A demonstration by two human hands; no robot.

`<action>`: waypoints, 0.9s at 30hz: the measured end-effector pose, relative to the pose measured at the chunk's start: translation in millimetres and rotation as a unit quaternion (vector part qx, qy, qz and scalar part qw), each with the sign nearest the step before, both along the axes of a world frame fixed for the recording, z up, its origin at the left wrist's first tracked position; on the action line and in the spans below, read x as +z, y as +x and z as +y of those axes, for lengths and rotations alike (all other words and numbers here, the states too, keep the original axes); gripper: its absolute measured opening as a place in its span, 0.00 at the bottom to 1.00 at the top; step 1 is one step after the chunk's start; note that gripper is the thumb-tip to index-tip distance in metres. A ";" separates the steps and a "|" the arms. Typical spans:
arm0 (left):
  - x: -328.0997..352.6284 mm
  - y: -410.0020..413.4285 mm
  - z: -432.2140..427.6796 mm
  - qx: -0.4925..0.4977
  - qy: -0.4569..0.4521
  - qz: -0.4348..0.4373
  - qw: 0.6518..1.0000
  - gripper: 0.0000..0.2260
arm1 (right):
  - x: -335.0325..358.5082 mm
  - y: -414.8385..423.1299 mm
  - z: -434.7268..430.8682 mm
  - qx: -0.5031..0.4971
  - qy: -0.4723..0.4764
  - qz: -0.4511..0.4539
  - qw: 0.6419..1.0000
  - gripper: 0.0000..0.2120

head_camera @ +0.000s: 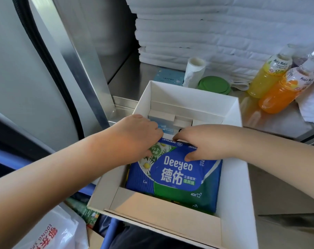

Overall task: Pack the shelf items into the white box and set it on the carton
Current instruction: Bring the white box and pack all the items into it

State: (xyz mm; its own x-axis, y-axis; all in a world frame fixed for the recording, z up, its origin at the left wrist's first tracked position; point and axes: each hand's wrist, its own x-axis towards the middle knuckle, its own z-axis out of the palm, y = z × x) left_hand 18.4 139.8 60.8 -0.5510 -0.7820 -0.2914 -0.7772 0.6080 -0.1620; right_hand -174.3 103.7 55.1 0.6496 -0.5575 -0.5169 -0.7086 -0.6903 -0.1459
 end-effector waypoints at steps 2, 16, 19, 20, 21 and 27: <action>2.5 0.2 -4.3 0.000 0.004 0.026 1.000 0.11 | 1.2 -7.4 1.7 0.000 -0.018 0.011 1.000 0.20; 36.2 10.6 -43.2 0.017 -0.211 0.100 0.972 0.08 | 52.6 -29.1 -41.7 -0.058 -0.165 -0.074 0.982 0.05; 38.3 8.3 -62.7 0.055 -0.234 0.104 0.965 0.11 | 57.9 -31.6 -55.8 -0.083 -0.231 -0.115 0.963 0.03; 36.8 7.4 -67.2 0.070 -0.234 0.109 0.964 0.11 | 56.3 -31.6 -58.9 -0.088 -0.248 -0.118 0.958 0.03; 34.1 7.1 -71.1 0.079 -0.230 0.112 0.964 0.11 | 53.2 -31.5 -60.9 -0.090 -0.261 -0.116 0.954 0.04; 21.1 5.0 -74.6 0.050 -0.207 0.082 0.974 0.18 | 30.7 -37.9 -54.8 -0.068 -0.333 -0.154 0.928 0.10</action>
